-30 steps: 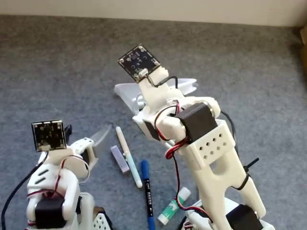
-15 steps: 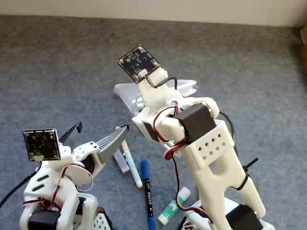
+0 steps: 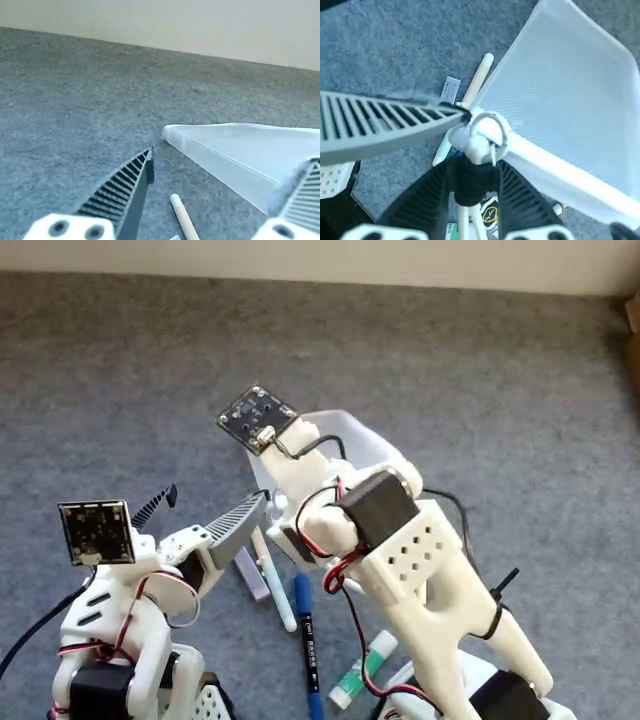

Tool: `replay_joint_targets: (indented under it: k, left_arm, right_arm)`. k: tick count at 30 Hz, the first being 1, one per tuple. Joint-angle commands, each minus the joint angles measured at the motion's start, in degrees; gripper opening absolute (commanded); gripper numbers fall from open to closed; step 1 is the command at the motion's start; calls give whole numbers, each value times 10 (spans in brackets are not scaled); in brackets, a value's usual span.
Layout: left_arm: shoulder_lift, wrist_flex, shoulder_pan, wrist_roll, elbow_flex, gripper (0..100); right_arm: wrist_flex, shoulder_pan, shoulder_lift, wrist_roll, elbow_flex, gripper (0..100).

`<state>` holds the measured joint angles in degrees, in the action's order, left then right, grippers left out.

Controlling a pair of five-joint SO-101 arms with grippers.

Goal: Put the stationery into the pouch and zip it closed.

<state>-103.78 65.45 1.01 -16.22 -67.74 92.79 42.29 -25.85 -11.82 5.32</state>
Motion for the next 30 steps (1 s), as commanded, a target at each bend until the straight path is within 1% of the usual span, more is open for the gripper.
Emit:
replay_joint_targets:
  k: [1,3,9,15,20,30]
  left_arm:
    - [8,-12,41,-2,0,400]
    - [8,-11,50,-1,-2,400]
    - [7,-8,48,0,-21,400]
    - [7,5,9,0,-22,401]
    - [7,40,9,25,-22,402]
    - [7,36,7,28,-42,401]
  right_arm:
    - [-26,4,-26,-8,2,5]
    - [-26,3,-26,-8,1,5]
    - [-26,3,-26,-7,0,5]
    - [-26,3,-26,-6,2,5]
    - [-26,3,-26,-4,1,5]
    - [-24,3,-27,-4,3,5]
